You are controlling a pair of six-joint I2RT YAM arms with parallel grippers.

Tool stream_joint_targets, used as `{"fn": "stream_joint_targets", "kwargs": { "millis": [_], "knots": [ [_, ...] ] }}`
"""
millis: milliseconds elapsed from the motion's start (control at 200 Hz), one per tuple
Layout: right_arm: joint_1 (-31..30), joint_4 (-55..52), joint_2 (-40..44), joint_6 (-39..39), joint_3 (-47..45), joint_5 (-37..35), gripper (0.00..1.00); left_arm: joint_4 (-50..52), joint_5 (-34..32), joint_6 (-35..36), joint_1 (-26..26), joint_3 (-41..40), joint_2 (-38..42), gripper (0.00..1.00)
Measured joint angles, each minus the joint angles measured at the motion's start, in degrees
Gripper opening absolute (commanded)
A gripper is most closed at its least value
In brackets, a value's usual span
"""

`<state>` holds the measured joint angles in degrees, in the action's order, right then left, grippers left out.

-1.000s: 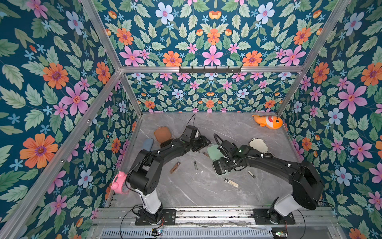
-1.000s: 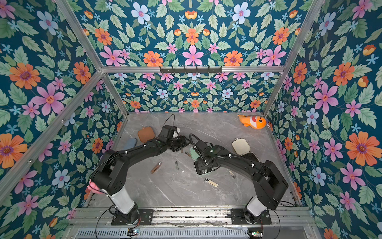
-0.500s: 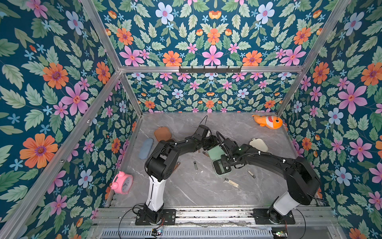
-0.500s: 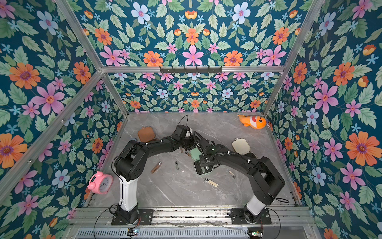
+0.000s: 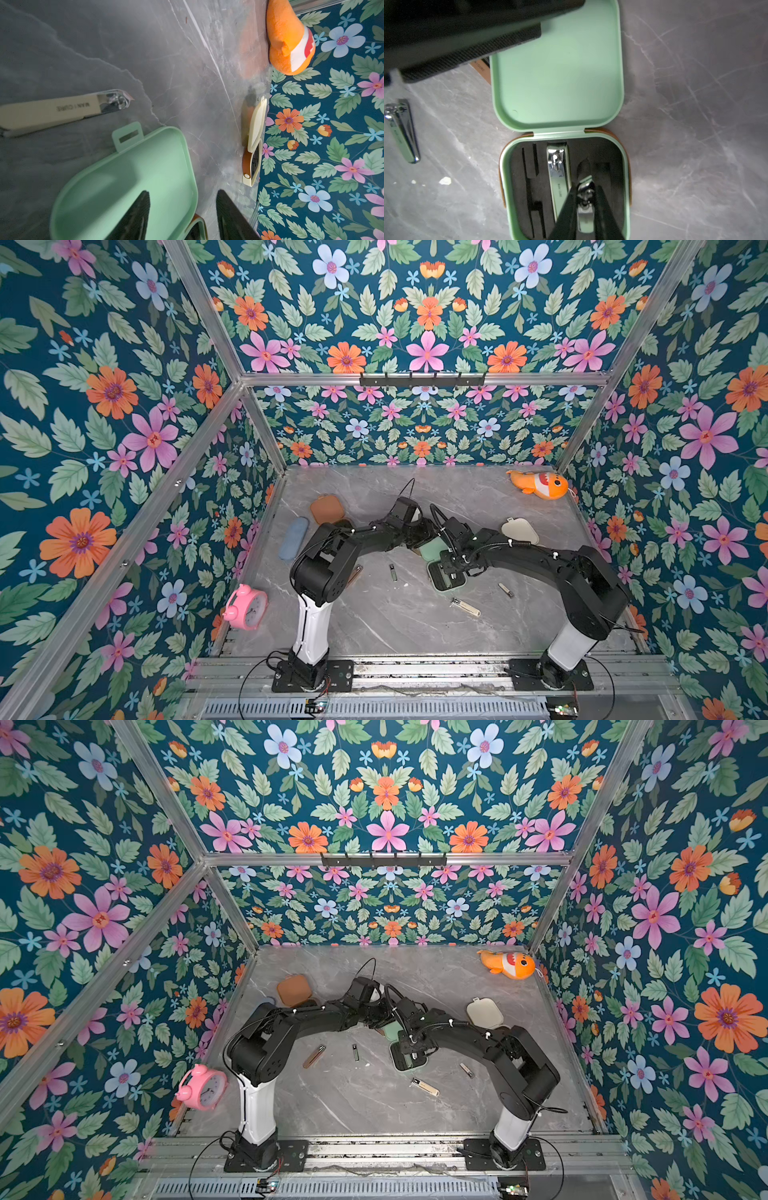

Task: Organize nail clipper sets
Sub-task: Place the nail clipper in the storage box.

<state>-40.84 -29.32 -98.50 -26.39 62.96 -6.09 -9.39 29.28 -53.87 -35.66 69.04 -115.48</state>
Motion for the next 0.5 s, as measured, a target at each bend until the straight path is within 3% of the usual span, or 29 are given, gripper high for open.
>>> {"fn": "stream_joint_targets", "kwargs": {
  "millis": [500],
  "knots": [
    [0.0, 1.2, -1.9, 1.3, -1.1, 0.8, 0.13, 0.0, -0.1, 0.0, 0.0, -0.9, -0.3, 0.53]
  ]
}}
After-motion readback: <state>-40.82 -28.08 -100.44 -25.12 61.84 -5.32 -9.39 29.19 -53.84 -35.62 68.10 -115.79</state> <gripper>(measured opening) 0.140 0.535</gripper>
